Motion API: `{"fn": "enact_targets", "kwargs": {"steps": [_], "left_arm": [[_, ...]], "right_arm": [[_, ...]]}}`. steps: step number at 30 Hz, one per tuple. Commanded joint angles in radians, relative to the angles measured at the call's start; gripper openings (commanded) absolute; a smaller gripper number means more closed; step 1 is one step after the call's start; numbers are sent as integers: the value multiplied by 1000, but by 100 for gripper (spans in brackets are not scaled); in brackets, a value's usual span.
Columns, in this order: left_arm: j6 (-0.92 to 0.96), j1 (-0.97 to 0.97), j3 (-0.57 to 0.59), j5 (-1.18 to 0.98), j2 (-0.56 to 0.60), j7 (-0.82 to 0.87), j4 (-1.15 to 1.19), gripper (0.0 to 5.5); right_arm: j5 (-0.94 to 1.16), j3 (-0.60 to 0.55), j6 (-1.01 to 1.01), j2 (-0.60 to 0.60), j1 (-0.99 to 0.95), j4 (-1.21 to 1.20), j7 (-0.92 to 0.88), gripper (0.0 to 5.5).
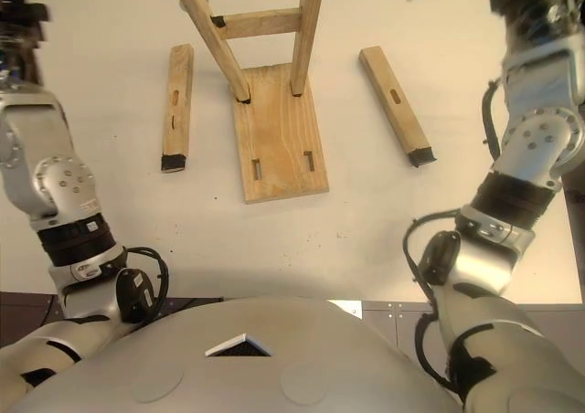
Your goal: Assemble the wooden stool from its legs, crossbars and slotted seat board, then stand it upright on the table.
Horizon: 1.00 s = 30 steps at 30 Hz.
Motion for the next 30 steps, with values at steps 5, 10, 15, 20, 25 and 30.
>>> {"fn": "enact_targets", "kwargs": {"steps": [5, 10, 15, 20, 25, 30], "left_arm": [[-13, 18, -21, 45, -8, 0, 90, 237], [-14, 22, -21, 58, -3, -8, 111, 237], [-18, 26, -19, 68, 8, -23, 140, 237], [-19, 25, -13, 76, 10, -26, 159, 237], [-15, 29, -4, 81, 12, -20, 164, 237], [-14, 31, 3, 85, 8, -14, 165, 237]], "right_arm": [[-232, 108, -177, 2, 84, 95, 74, 40], [-258, 124, -192, 28, 127, 109, 82, 40], [-268, 150, -202, 47, 152, 106, 81, 40], [-303, 182, -229, 55, 147, 136, 85, 40], [-399, 245, -326, 31, 199, 154, 123, 40], [-447, 285, -434, 31, 239, 171, 175, 40]]}}
